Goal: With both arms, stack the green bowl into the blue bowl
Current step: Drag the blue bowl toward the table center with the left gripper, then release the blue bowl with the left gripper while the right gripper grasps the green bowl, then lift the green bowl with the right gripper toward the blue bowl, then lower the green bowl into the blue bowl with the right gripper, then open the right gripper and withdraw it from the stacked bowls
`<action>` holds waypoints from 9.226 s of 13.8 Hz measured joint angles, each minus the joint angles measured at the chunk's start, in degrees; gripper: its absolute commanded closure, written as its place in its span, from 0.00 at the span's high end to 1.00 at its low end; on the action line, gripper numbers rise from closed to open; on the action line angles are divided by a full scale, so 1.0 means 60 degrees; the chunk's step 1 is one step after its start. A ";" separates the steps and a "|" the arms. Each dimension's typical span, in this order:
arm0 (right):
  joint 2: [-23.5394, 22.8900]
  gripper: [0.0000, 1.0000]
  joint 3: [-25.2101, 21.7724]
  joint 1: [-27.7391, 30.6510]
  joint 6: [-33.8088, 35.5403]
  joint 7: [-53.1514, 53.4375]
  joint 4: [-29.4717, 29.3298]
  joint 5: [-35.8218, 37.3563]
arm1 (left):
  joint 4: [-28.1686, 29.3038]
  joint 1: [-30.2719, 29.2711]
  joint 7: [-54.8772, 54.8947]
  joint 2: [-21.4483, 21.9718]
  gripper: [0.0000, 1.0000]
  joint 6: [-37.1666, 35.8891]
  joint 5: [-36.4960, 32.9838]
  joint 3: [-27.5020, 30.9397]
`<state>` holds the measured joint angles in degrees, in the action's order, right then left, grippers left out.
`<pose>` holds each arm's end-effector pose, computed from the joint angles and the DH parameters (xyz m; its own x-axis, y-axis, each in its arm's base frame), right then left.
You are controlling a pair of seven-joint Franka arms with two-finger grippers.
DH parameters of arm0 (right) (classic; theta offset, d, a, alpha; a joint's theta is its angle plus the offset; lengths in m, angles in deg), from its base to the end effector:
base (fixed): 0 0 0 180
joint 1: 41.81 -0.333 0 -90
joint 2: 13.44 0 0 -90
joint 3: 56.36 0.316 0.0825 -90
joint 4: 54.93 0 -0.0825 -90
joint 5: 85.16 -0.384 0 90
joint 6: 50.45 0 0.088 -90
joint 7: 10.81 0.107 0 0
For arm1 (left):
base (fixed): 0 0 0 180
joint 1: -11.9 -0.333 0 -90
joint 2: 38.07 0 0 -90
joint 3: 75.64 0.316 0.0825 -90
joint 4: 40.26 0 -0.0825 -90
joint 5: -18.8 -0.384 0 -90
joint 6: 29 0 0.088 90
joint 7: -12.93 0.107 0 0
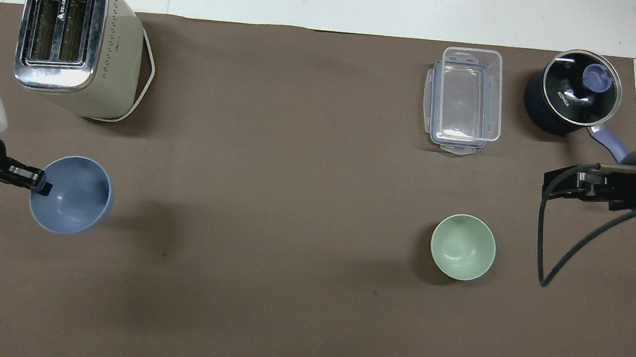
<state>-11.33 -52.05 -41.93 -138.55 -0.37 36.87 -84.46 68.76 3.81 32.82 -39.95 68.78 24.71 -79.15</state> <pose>0.5378 0.0411 0.6270 0.9941 -0.1052 -0.0247 -0.1048 -0.9943 0.0198 0.5416 0.0339 0.4625 0.9511 -0.2505 -0.1806 -0.2207 -0.9605 0.1698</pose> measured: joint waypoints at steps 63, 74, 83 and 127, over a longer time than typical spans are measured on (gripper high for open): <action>-0.0096 0.00 -0.0023 0.0579 -0.7483 -0.2570 0.7585 -0.0947 | -0.3114 0.1418 -0.2590 -0.0194 1.00 -0.1305 -0.0766 0.0261; 0.0486 0.00 0.0059 0.0068 -0.5641 -0.2936 0.6590 -0.1495 | -0.3115 0.1418 -0.2585 -0.0194 1.00 -0.1305 -0.0766 0.0261; 0.1008 0.00 0.0185 -0.3909 -0.5669 0.1807 0.6039 -0.1852 | -0.3115 0.1418 -0.2584 -0.0194 1.00 -0.1305 -0.0766 0.0262; 0.0264 1.00 0.0005 -0.5014 -0.7630 0.4282 0.5935 -0.1850 | -0.3115 0.1418 -0.2577 -0.0194 1.00 -0.1305 -0.0766 0.0263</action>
<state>-9.75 -52.02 -72.02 -184.33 25.32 72.48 -95.56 50.07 12.32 17.36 -41.11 60.95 20.12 -77.58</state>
